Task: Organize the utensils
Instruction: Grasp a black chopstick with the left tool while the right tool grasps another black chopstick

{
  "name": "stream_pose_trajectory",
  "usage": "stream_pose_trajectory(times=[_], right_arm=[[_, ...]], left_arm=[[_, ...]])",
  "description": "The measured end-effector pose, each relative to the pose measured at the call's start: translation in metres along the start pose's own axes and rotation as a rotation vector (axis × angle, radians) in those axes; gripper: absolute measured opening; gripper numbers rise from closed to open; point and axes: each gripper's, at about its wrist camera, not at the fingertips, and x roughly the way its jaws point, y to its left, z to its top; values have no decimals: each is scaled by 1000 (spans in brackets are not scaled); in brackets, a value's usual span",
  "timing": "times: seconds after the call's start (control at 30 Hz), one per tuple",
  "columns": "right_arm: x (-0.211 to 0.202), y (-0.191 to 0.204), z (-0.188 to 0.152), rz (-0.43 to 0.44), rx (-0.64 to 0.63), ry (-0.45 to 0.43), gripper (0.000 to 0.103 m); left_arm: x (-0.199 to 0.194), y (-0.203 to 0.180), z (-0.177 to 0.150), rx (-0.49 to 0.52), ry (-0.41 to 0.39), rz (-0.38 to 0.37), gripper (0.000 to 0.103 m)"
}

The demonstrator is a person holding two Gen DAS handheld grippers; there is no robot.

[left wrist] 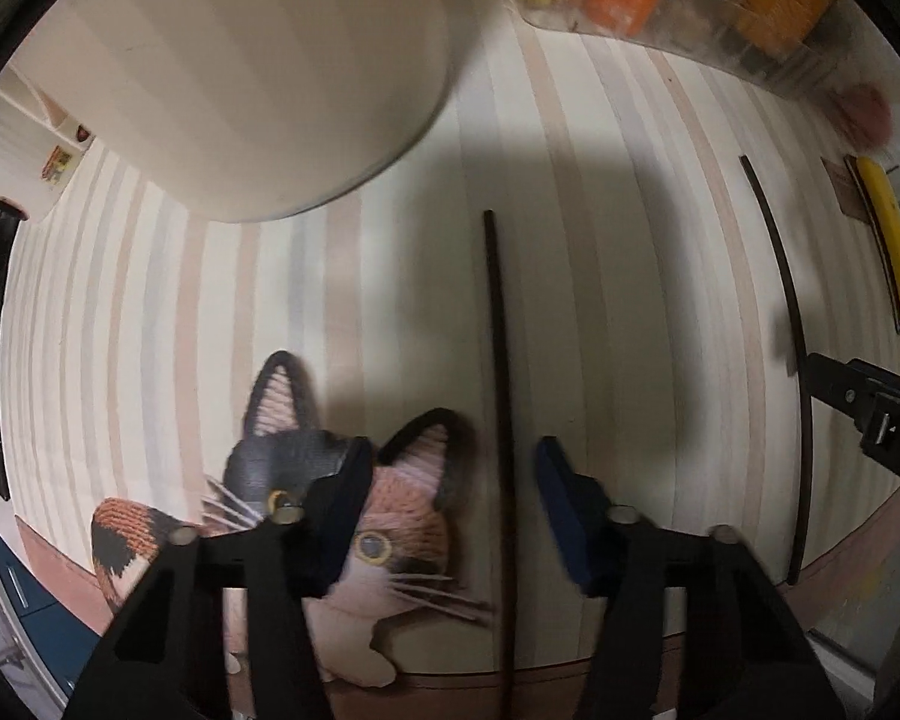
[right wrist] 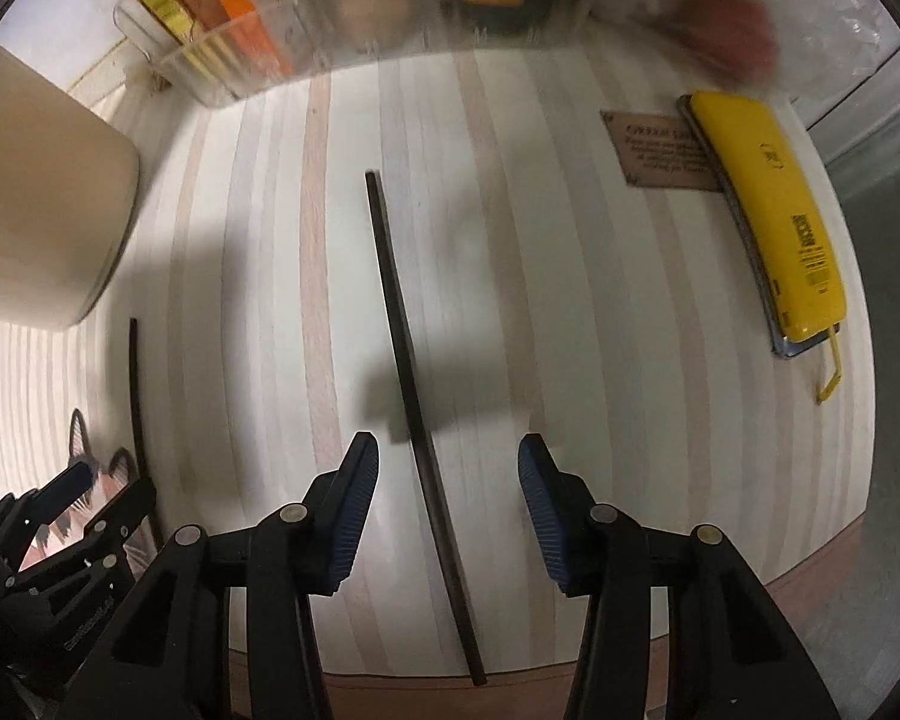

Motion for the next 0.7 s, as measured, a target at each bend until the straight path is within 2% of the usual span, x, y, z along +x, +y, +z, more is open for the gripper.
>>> stream_pose_trajectory(times=[0.07,0.1,0.13,0.17,0.2,0.27,0.33,0.5,0.7], right_arm=[[6,-2,0,2,-4,15,51],[9,-3,-1,2,-10,26,51],[12,-3,-1,0,-13,32,51],[15,-5,-2,-6,-16,38,50],[20,-5,-3,-24,-26,51,48],[21,-4,-6,-54,-44,33,22],[23,-5,-9,-48,-31,35,7],[22,4,-22,-9,-10,37,6],[13,50,-47,46,-55,25,6]], left_arm=[[0,-5,0,16,-19,3,21],[-1,-7,0,28,-29,3,16],[-1,-9,1,35,-35,9,6],[-1,-10,2,39,-39,22,4],[-1,-10,2,40,-45,33,4],[-2,-7,4,29,-51,38,3],[-4,-5,4,18,-55,42,3],[-17,30,-3,-13,-74,47,3],[-26,83,-20,-57,-84,66,3]])
